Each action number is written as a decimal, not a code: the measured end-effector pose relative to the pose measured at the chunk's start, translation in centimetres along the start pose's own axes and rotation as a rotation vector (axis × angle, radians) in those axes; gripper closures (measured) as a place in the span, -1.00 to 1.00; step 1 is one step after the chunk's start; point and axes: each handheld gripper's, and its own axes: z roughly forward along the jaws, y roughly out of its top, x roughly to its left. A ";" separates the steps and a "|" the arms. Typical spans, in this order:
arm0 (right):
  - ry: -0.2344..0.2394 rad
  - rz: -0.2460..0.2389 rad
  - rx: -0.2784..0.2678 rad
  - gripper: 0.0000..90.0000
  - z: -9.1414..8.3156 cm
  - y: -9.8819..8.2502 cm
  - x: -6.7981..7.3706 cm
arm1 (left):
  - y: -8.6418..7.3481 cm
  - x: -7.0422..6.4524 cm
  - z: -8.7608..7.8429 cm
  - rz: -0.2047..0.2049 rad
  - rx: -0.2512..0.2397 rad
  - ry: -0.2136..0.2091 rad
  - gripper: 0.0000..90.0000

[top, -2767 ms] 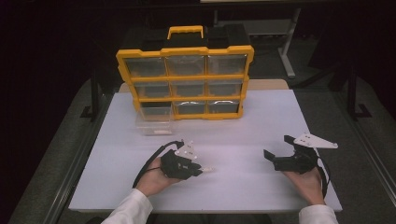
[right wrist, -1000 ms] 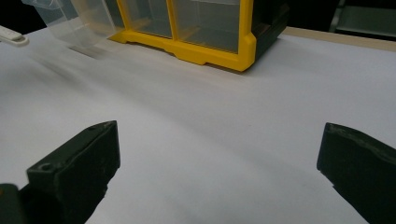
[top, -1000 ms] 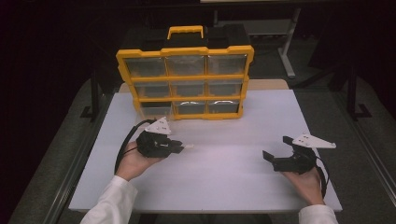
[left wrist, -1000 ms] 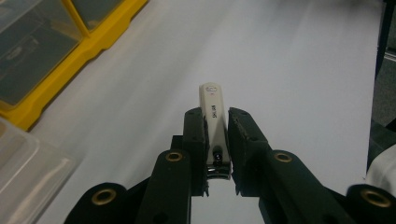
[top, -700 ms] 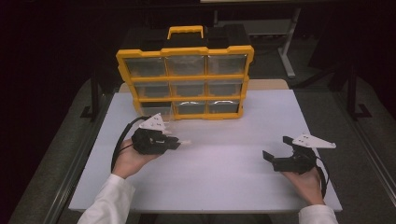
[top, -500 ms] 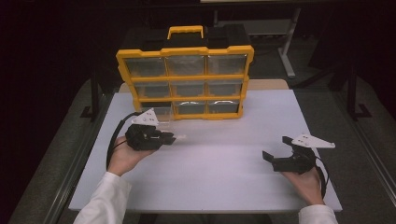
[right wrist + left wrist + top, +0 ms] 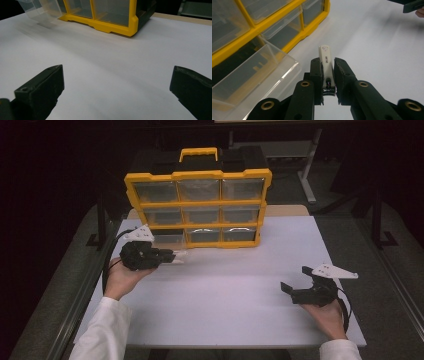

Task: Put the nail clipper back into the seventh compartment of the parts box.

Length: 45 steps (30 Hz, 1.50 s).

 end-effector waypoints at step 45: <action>0.002 -0.008 0.014 -1.00 0.3 -0.1 0.0 | 0.4 4.6 -0.4 -0.047 0.006 0.135 0.73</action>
